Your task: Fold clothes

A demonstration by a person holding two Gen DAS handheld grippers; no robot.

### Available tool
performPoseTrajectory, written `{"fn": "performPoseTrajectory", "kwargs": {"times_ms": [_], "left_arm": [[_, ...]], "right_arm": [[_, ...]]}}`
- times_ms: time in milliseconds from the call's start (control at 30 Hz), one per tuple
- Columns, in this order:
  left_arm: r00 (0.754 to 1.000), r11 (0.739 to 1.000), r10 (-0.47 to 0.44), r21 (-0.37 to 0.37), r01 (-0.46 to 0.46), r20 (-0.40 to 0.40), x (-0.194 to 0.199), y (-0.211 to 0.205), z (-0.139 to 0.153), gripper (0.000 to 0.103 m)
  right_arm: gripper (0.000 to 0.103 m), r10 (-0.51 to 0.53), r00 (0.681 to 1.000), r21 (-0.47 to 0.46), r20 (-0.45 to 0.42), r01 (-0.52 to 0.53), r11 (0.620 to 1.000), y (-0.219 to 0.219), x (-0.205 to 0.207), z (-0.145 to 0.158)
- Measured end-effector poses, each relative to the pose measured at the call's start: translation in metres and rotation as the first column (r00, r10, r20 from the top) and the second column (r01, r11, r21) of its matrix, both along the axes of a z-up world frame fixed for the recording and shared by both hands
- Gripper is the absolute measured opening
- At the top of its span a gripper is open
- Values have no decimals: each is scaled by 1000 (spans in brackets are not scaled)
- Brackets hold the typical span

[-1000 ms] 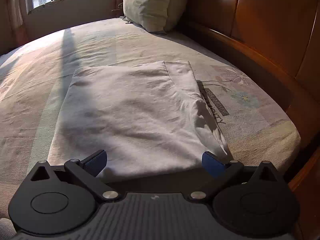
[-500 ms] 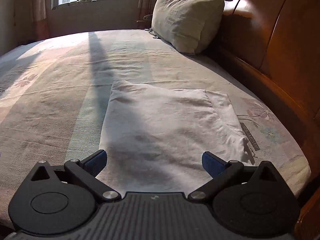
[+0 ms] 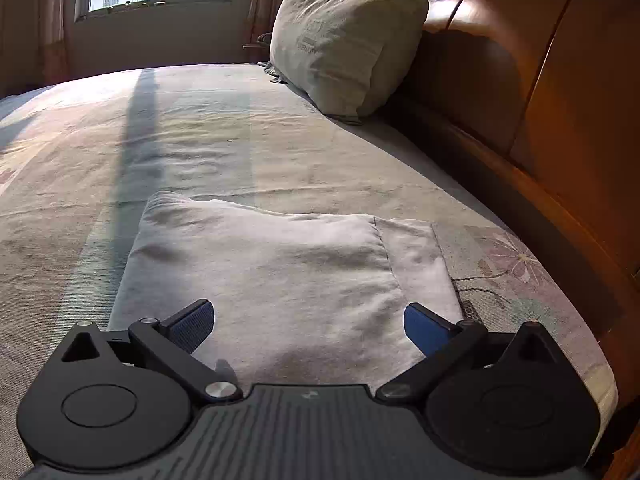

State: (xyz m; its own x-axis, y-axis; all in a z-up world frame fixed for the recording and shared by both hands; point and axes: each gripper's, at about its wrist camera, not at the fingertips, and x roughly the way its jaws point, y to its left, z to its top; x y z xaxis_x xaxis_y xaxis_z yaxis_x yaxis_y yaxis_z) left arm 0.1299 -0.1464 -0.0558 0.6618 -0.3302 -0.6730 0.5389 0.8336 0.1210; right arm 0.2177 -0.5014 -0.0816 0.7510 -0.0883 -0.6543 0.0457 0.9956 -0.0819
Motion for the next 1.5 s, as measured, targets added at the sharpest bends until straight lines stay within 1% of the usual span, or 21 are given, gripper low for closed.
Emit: {"fn": "performPoseTrajectory", "kwargs": {"times_ms": [67,100,133,200,333,433,533,633,667,800,867,933,1000,1067,1133,1200,1233,1300,1400,1467,1500], "left_arm": [[1000,1000,-3,-2,3,2,-1,4,0,102],[1000,1000,0,-4,0,0,0,5,0,102],[1000,1000,3,-7,-3,-2,1,7,0,102],[1000,1000,15,-15,-15,-6,4,9,-1,102],[1000,1000,20,-22,-20,-5,5,7,0,102],[1000,1000,8,-12,-8,0,2,6,0,102],[1000,1000,14,3,-14,11,3,8,-1,102],[999,999,35,-1,-35,9,8,8,-2,102],[999,999,39,0,-39,11,8,8,-1,102],[999,999,34,22,-34,36,5,10,1,102],[998,999,41,29,-42,48,5,12,2,102],[997,998,58,15,-59,48,7,16,2,102],[996,997,76,-3,-76,37,9,19,2,102],[995,995,98,-21,-98,19,11,20,2,102],[994,994,110,-27,-110,14,11,20,2,102],[994,994,109,-18,-108,34,7,19,4,102],[993,994,108,-14,-107,44,5,19,5,102],[992,994,107,-9,-107,67,2,19,6,102],[991,994,108,-6,-108,75,3,19,6,102],[993,995,100,-7,-100,58,3,17,6,102],[994,995,95,-10,-95,52,3,16,6,102]], "right_arm": [[103,-26,999,114,-28,29,993,-27,5,-12],[103,-32,999,149,-21,35,988,-35,3,-11],[103,-38,999,153,-21,41,987,-38,2,-7],[103,-58,998,149,-12,59,987,-35,-1,3],[103,4,1000,95,-4,-4,995,-13,6,7],[103,24,996,40,-83,-21,999,-2,21,-8],[103,28,998,64,-52,-25,998,0,26,4],[103,13,1000,53,24,-15,999,4,40,20],[103,-6,1000,37,27,5,999,6,49,21],[103,-85,996,-19,-38,84,996,1,84,-3],[103,-98,994,1,-41,98,995,-3,88,-5],[103,-103,994,8,-41,104,995,-1,79,5],[103,-75,997,21,-15,75,997,5,61,16],[103,-44,999,8,-24,44,999,15,47,19],[103,-14,998,-17,-60,13,1000,25,41,11],[103,-1,995,-42,-103,-3,999,30,40,-1],[103,-6,994,-35,-108,2,999,31,39,-2],[103,15,996,34,-83,-12,999,36,27,6],[103,72,996,100,-45,-67,993,49,8,12],[103,97,992,71,-85,-91,993,61,6,0],[103,101,991,28,-85,-99,995,67,4,-5]]}}
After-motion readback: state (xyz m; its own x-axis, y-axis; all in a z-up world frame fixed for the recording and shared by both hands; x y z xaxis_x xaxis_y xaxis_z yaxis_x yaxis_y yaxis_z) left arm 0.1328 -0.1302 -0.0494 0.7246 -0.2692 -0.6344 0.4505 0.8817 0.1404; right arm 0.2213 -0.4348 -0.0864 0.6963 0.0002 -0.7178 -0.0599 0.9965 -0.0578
